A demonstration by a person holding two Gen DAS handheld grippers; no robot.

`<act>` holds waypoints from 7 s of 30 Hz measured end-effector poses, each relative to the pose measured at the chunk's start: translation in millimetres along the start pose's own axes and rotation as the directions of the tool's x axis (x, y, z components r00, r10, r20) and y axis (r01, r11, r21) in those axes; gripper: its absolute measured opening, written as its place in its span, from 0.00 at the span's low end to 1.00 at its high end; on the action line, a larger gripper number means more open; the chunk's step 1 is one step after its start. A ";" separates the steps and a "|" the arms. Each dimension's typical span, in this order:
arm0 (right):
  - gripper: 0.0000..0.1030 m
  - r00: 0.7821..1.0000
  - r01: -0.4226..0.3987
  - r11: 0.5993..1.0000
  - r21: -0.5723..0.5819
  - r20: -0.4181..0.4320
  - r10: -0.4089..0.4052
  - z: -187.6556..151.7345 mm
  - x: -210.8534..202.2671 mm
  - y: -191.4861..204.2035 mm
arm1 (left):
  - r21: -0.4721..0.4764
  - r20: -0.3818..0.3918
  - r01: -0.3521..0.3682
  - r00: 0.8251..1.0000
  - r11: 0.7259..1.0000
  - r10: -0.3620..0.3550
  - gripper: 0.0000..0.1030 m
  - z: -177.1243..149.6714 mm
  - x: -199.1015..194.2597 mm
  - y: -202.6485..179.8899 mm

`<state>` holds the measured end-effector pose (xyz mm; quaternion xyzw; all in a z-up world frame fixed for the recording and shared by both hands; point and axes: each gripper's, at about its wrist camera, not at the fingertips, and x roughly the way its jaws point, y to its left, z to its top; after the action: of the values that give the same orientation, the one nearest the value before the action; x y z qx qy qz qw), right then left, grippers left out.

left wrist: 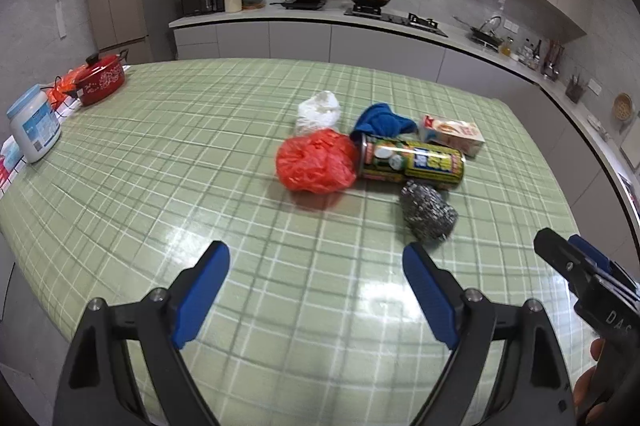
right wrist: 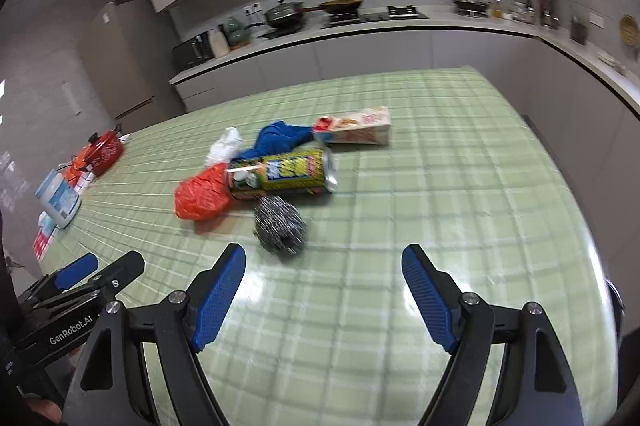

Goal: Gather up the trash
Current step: 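Move both open tools back toward the red bag and steel wool, then grasp the red plastic bag with left tool while right tool grasps steel wool, then lift the red bag and steel wool and carry both over the bucket, then open both tools to drop the bag and steel wool into the bucket, then move both open tools back toward the spray can on the table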

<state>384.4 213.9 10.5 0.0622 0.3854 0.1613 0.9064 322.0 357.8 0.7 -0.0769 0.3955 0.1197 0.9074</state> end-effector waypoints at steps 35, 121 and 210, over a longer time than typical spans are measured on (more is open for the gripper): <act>0.79 0.982 0.114 0.991 0.070 -0.156 -0.102 12.0 135.7 48.6 | 0.179 -0.117 0.175 0.981 0.968 -0.156 0.87 74.9 120.6 31.9; 0.47 0.953 0.295 0.897 0.329 -0.028 -0.303 -121.3 -188.3 -405.5 | 0.329 -0.224 0.543 0.840 0.772 -0.495 0.26 -133.8 -52.9 -416.6; 0.65 0.982 -0.132 0.988 -0.076 -0.149 0.120 43.6 123.6 -11.4 | -0.069 -0.105 -0.140 0.986 0.988 0.133 0.70 24.6 67.9 31.1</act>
<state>499.0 245.8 -45.8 0.0359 0.4378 0.2386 0.8661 375.2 404.0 -34.1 -0.0901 0.4400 0.1927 0.8724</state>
